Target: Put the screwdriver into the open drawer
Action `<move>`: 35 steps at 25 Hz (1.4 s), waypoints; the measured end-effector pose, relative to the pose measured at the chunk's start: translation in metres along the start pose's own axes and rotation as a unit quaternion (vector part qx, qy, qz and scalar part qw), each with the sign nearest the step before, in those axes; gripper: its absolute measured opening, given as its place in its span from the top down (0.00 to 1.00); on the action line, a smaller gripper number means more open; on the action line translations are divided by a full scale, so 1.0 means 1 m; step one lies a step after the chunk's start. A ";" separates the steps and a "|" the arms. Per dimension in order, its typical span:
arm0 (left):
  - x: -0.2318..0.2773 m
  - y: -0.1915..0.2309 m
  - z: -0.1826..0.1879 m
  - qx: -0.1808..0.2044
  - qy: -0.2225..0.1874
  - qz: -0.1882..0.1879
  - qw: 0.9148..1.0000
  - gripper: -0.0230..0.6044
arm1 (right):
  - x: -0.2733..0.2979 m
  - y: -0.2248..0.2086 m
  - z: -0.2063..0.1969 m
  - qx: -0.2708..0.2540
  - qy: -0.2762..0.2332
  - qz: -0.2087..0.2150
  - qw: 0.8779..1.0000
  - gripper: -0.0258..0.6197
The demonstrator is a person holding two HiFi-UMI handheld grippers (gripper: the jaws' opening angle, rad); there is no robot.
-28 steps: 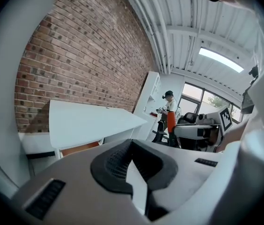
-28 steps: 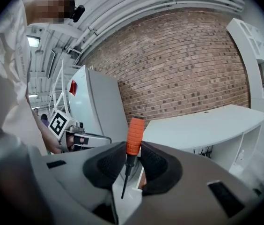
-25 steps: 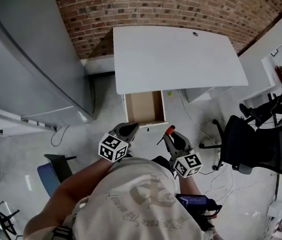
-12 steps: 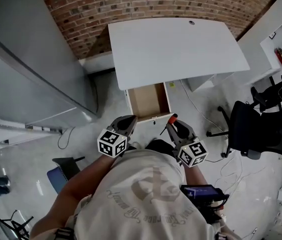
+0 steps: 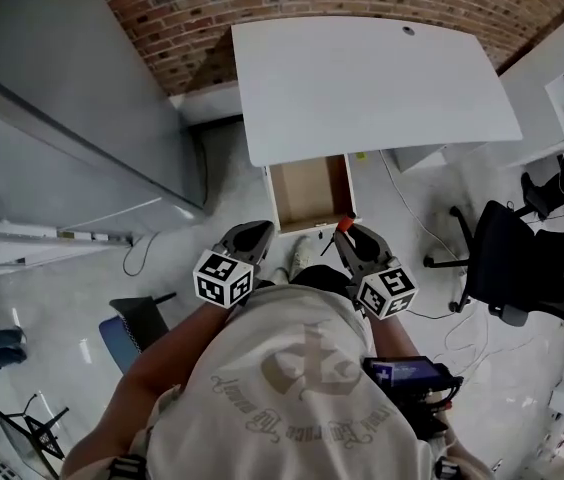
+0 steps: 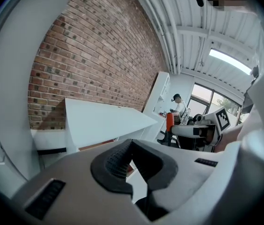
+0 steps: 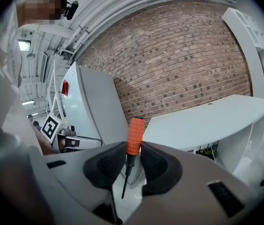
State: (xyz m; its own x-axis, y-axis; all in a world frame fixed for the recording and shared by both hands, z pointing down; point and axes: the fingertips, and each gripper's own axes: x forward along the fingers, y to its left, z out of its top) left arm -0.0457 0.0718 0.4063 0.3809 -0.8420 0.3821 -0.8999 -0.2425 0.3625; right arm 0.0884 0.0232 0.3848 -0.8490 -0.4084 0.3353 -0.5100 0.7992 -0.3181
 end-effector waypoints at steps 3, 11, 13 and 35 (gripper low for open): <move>0.005 0.013 0.005 -0.007 0.004 0.016 1.000 0.93 | 0.017 -0.011 0.000 0.008 0.011 0.011 1.000 0.80; 0.037 0.029 0.018 -0.014 0.016 0.037 0.999 0.93 | 0.065 -0.042 0.001 -0.005 0.053 0.053 0.997 0.80; 0.044 0.036 0.022 -0.016 0.019 0.044 0.999 0.93 | 0.076 -0.050 0.000 -0.010 0.065 0.061 0.996 0.80; 0.076 0.069 0.003 -0.048 0.065 0.115 0.990 0.93 | 0.164 -0.102 -0.073 -0.005 0.185 0.129 0.974 0.80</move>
State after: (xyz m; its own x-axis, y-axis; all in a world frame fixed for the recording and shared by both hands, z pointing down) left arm -0.0798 -0.0102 0.4574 0.1986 -0.7987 0.5680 -0.9438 0.0005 0.3306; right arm 0.0115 -0.0933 0.5375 -0.8394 -0.0076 0.5435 -0.2832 0.8595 -0.4255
